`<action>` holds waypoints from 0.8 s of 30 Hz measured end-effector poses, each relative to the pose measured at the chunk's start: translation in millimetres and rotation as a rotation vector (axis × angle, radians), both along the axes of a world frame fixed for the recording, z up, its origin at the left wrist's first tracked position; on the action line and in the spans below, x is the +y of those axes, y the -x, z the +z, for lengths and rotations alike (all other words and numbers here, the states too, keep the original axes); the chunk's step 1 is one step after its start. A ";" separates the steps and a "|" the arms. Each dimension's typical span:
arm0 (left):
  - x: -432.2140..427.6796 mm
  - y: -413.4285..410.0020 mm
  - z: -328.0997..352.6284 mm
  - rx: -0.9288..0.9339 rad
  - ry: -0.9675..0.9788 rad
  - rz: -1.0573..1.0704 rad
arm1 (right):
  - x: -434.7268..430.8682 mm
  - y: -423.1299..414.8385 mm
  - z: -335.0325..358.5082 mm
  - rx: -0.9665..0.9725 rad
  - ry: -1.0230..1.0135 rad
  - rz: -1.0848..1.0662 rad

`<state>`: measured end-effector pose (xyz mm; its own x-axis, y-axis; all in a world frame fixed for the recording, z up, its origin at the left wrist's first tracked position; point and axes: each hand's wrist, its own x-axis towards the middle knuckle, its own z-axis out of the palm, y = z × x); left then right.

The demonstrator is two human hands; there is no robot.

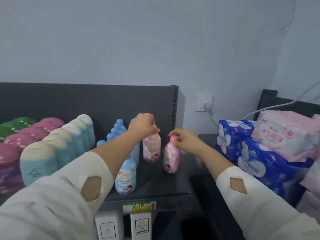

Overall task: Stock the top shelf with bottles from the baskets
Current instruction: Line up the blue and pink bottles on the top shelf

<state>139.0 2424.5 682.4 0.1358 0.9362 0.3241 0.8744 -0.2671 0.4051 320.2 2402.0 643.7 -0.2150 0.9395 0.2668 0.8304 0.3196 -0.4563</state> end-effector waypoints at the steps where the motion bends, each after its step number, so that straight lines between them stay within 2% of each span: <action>1: 9.0 -0.9 -4.2 0.024 0.017 0.006 | 4.2 -1.0 -1.3 0.000 -0.002 0.023; 15: 74.1 -3.4 -24.2 0.229 0.128 -0.026 | 48.2 6.4 -2.8 -0.044 0.089 0.114; 24: 75.9 1.4 -14.4 0.255 0.178 -0.154 | 47.5 13.1 -1.6 0.069 0.052 0.093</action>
